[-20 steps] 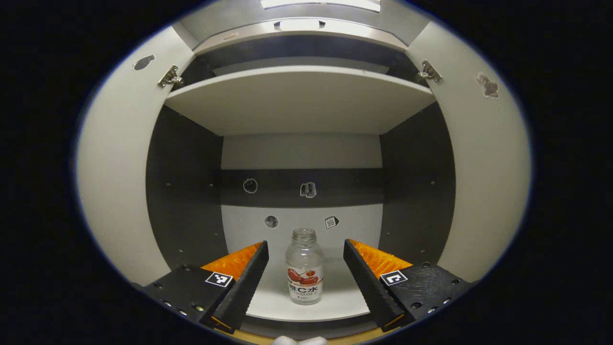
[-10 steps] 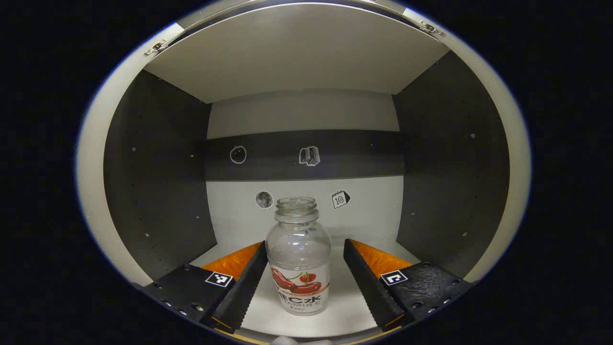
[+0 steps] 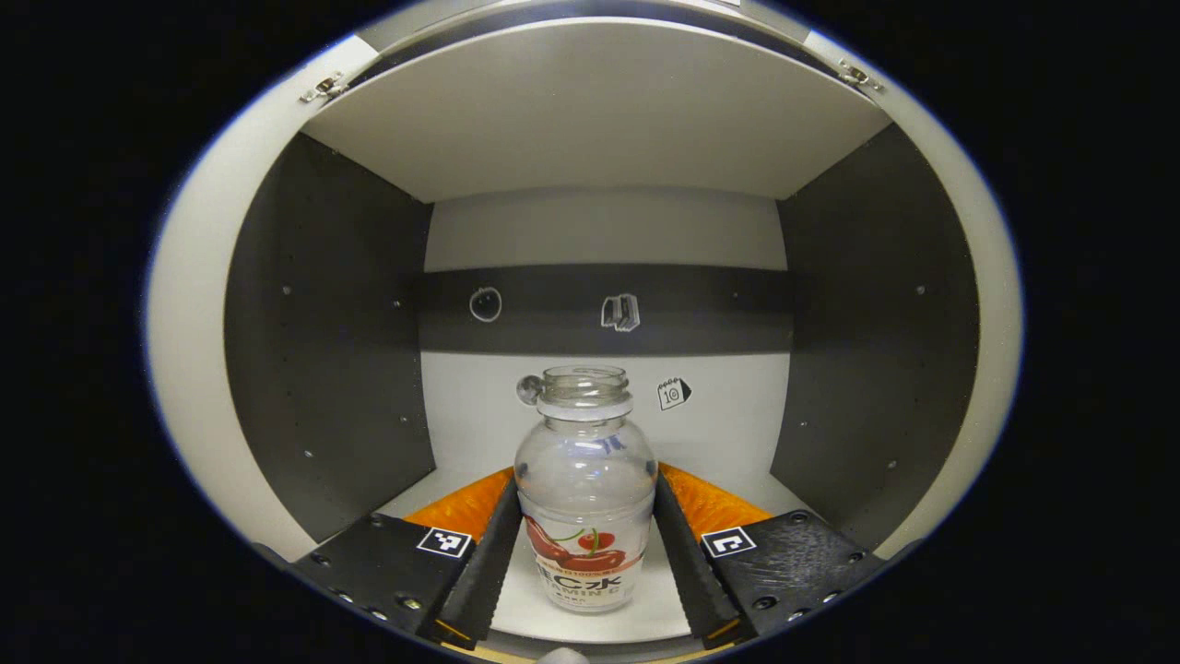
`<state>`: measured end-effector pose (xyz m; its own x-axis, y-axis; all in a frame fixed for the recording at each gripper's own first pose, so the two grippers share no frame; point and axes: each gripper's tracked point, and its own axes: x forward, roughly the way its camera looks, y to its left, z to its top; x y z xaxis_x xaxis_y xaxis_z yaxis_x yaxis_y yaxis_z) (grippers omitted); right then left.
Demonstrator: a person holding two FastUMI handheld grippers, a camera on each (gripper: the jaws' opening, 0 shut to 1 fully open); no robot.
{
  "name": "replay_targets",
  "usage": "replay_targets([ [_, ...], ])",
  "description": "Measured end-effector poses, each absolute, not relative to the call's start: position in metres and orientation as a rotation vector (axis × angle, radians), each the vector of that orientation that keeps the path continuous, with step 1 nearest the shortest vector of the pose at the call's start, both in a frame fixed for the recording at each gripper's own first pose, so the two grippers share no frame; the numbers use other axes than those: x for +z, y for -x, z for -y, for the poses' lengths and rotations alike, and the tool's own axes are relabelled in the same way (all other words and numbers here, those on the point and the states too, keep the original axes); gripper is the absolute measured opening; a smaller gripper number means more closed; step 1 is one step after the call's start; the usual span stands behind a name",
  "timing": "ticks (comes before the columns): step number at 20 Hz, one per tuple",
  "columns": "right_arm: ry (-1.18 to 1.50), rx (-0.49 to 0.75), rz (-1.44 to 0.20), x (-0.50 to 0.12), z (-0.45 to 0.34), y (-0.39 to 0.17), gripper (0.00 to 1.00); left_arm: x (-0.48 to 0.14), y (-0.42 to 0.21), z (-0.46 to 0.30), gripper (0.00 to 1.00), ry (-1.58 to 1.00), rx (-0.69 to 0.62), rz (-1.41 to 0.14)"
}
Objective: Grasp the bottle in the cabinet with the left hand and place it on the coaster, then close the right door with the right hand and the left door with the left hand.
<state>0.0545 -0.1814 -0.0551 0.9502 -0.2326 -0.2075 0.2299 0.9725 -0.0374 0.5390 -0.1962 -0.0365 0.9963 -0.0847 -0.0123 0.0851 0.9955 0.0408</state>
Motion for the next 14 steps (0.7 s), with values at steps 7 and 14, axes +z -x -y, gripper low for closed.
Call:
replay_targets([
  [7, 0.014, -0.208, -0.202, -0.063, 0.173, -0.056, 0.82, -0.03, -0.446, 0.187, 0.75, -0.056, -0.143, 0.036],
  [14, -0.008, -0.216, -0.258, -0.091, 0.167, -0.042, 0.82, -0.076, -0.365, 0.178, 0.75, -0.045, -0.151, 0.058],
])
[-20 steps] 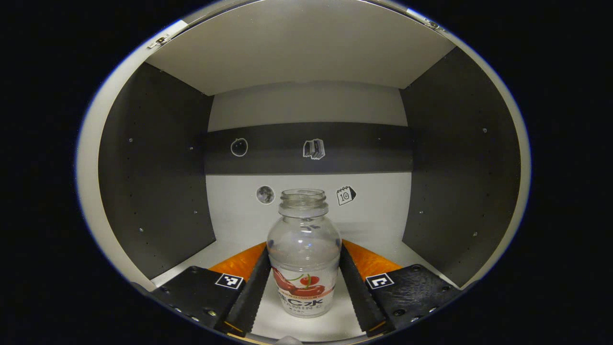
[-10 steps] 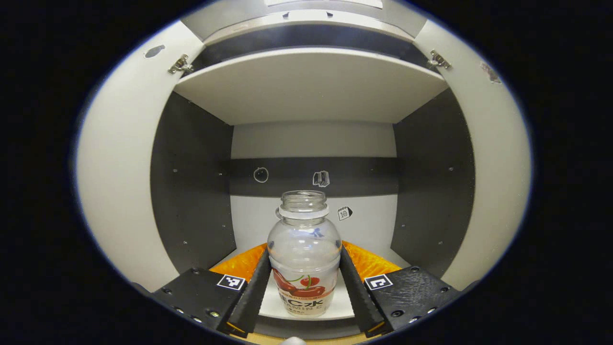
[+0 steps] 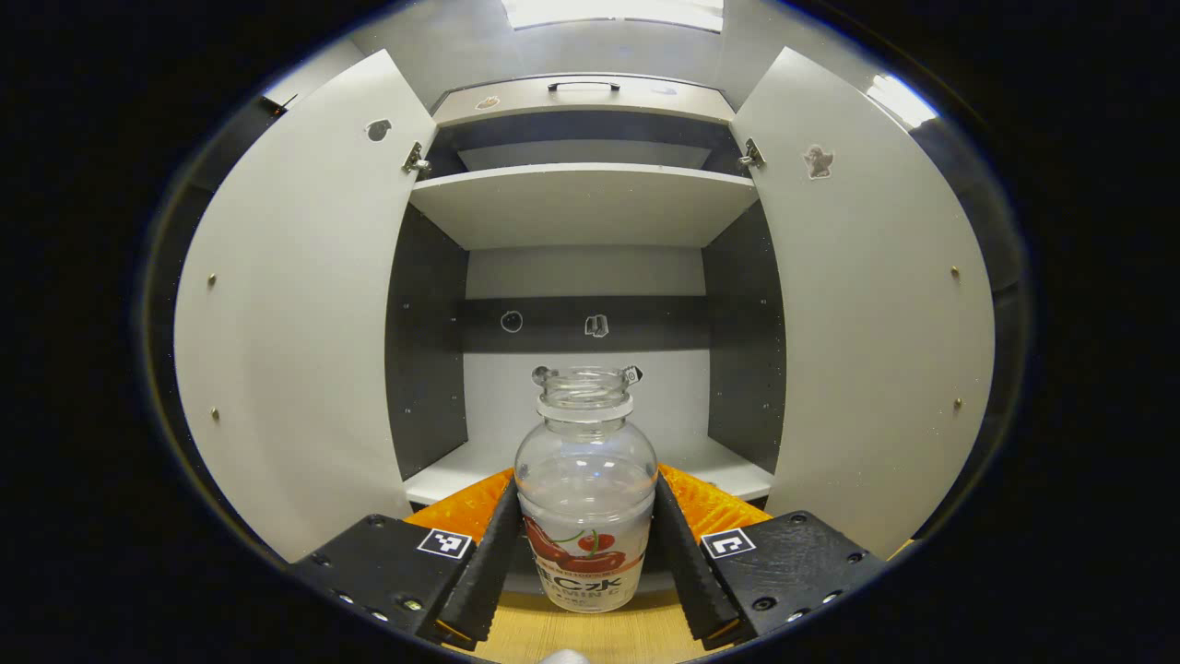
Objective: Grasp the bottle in the cabinet with the left hand and place it on the coaster, then close the right door with the right hand and the left door with the left hand.
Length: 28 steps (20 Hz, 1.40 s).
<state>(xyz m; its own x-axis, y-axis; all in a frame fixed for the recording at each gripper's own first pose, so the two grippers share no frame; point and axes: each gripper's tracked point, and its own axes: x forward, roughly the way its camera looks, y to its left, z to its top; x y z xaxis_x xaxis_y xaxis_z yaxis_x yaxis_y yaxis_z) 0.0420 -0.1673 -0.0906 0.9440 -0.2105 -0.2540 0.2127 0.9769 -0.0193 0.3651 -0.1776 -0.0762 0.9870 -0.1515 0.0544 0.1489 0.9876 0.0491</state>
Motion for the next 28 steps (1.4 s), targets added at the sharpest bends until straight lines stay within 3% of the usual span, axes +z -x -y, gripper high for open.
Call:
replay_targets([
  [3, -0.003, -0.215, -0.293, -0.101, 0.167, -0.036, 0.82, -0.113, -0.336, 0.177, 0.75, -0.043, -0.17, 0.048],
  [4, -0.004, -0.216, -0.299, -0.102, 0.168, -0.034, 0.82, -0.126, -0.329, 0.178, 0.79, -0.047, -0.172, 0.043],
  [5, -0.003, -0.217, -0.307, -0.105, 0.169, -0.033, 0.82, -0.141, -0.321, 0.178, 0.75, -0.054, -0.169, 0.034],
  [7, 0.003, -0.222, -0.323, -0.11, 0.173, -0.03, 0.82, -0.172, -0.31, 0.177, 0.79, -0.046, -0.171, 0.008],
  [8, 0.005, -0.222, -0.336, -0.113, 0.175, -0.029, 0.82, -0.187, -0.305, 0.177, 0.75, -0.039, -0.17, -0.006],
  [17, 0.033, -0.211, -0.443, -0.146, 0.179, -0.022, 0.82, -0.308, -0.265, 0.168, 0.75, -0.021, -0.162, -0.109],
  [28, 0.06, -0.175, -0.467, -0.151, 0.174, -0.024, 0.82, -0.353, -0.26, 0.172, 0.76, -0.025, -0.182, -0.166],
])
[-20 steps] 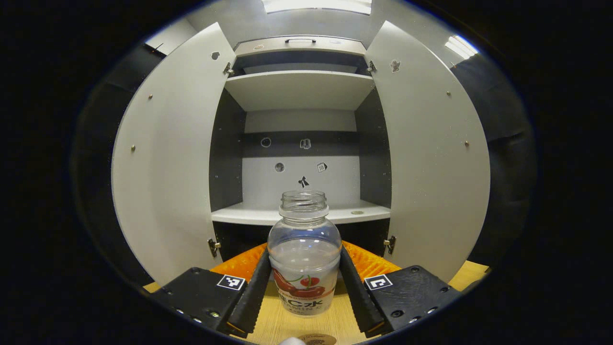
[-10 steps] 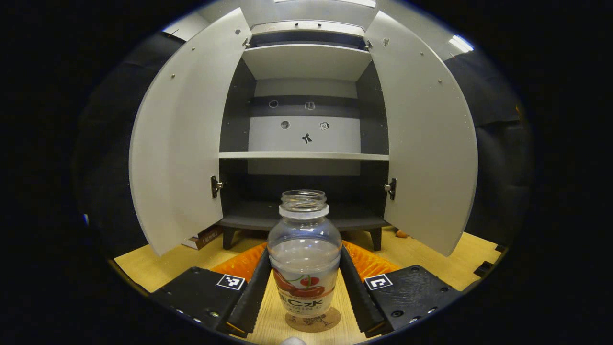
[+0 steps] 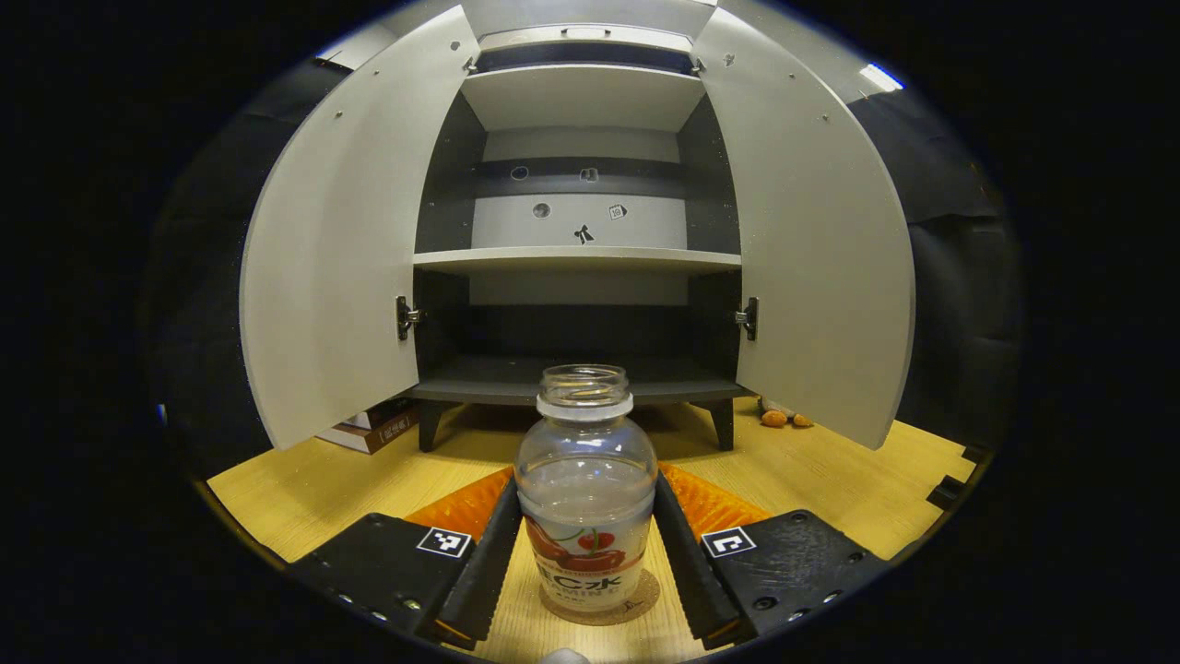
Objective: Grasp the bottle in the cabinet with the left hand and place it on the coaster, then close the right door with the right hand and the left door with the left hand.
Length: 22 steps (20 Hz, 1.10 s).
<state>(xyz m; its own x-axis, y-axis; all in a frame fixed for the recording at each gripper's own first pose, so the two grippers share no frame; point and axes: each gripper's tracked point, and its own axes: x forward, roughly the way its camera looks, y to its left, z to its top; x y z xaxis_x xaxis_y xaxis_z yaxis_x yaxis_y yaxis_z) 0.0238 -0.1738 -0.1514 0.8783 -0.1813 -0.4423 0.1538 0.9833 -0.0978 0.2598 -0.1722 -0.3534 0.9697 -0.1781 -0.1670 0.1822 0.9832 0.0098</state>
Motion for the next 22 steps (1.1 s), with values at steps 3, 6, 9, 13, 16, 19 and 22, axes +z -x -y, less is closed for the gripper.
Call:
replay_targets([
  [3, 0.064, -0.175, -0.473, -0.153, 0.173, -0.022, 0.82, -0.364, -0.259, 0.17, 0.76, -0.025, -0.178, -0.189],
  [6, 0.06, -0.171, -0.477, -0.155, 0.172, -0.022, 0.82, -0.367, -0.253, 0.168, 0.76, -0.018, -0.177, -0.183],
  [9, 0.062, -0.164, -0.481, -0.155, 0.17, -0.021, 0.82, -0.372, -0.251, 0.173, 0.78, -0.04, -0.193, -0.198],
  [13, 0.065, -0.156, -0.476, -0.153, 0.165, -0.019, 0.82, -0.362, -0.255, 0.162, 0.97, -0.038, -0.142, -0.196],
  [16, 0.06, -0.157, -0.459, -0.147, 0.165, -0.018, 0.82, -0.348, -0.261, 0.162, 0.96, -0.04, -0.146, -0.178],
  [19, 0.049, -0.159, -0.439, -0.141, 0.162, -0.017, 0.82, -0.324, -0.264, 0.163, 0.96, -0.066, -0.164, -0.154],
  [22, 0.029, -0.155, -0.41, -0.131, 0.156, -0.016, 0.82, -0.271, -0.269, 0.167, 0.96, -0.06, -0.181, -0.098],
])
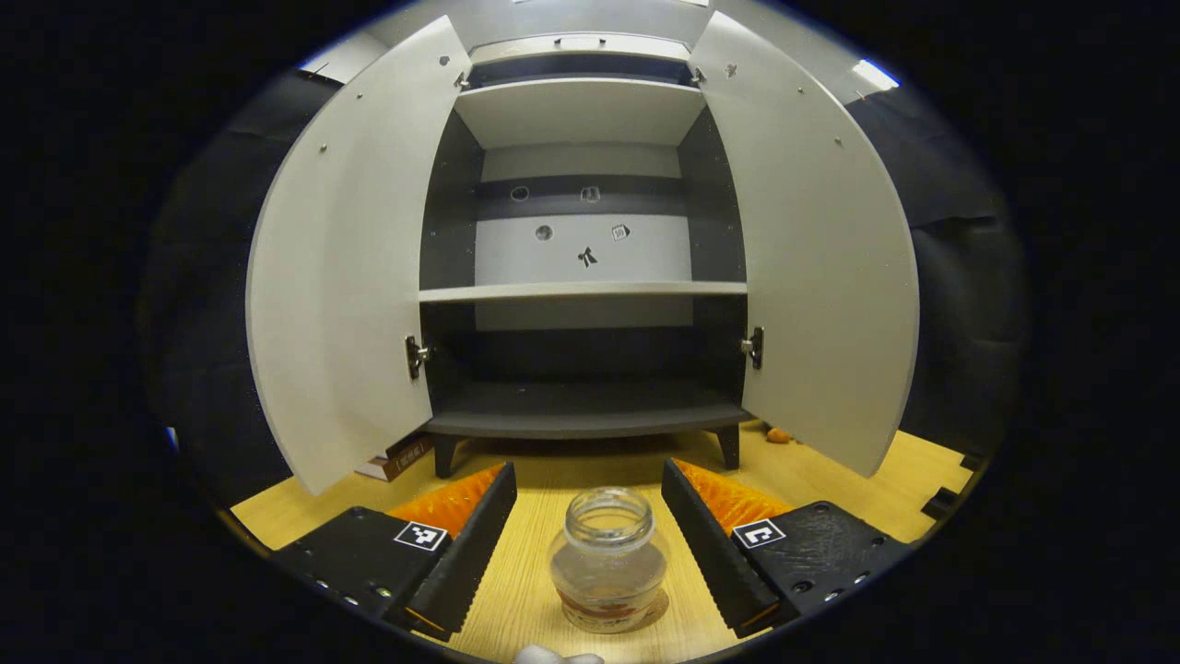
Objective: Grasp the bottle in the cabinet with the left hand and place it on the coaster, then close the right door with the right hand and the left door with the left hand.
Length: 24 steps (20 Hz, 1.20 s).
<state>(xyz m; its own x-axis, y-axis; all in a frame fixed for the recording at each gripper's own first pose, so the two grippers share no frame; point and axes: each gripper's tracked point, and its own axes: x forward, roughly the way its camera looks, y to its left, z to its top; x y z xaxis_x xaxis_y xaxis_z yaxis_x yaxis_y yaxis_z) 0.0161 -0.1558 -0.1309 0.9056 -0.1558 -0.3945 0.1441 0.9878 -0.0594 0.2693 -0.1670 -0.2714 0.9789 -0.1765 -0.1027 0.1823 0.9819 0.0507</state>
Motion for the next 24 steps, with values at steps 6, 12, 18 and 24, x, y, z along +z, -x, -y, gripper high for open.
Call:
replay_targets([
  [6, 0.0, -0.14, -0.322, -0.104, 0.135, -0.02, 0.82, -0.143, -0.27, 0.156, 0.96, -0.026, -0.21, -0.022],
  [12, -0.054, -0.076, -0.214, -0.079, 0.091, -0.033, 0.82, -0.047, -0.236, 0.098, 0.96, 0.026, -0.167, -0.001],
  [18, -0.072, -0.056, -0.195, -0.074, 0.064, -0.03, 0.82, -0.017, -0.17, 0.036, 0.94, 0.005, -0.103, 0.001],
  [24, -0.04, -0.125, -0.183, -0.07, 0.069, -0.01, 0.82, -0.024, -0.095, -0.009, 0.9, -0.021, -0.076, -0.022],
])
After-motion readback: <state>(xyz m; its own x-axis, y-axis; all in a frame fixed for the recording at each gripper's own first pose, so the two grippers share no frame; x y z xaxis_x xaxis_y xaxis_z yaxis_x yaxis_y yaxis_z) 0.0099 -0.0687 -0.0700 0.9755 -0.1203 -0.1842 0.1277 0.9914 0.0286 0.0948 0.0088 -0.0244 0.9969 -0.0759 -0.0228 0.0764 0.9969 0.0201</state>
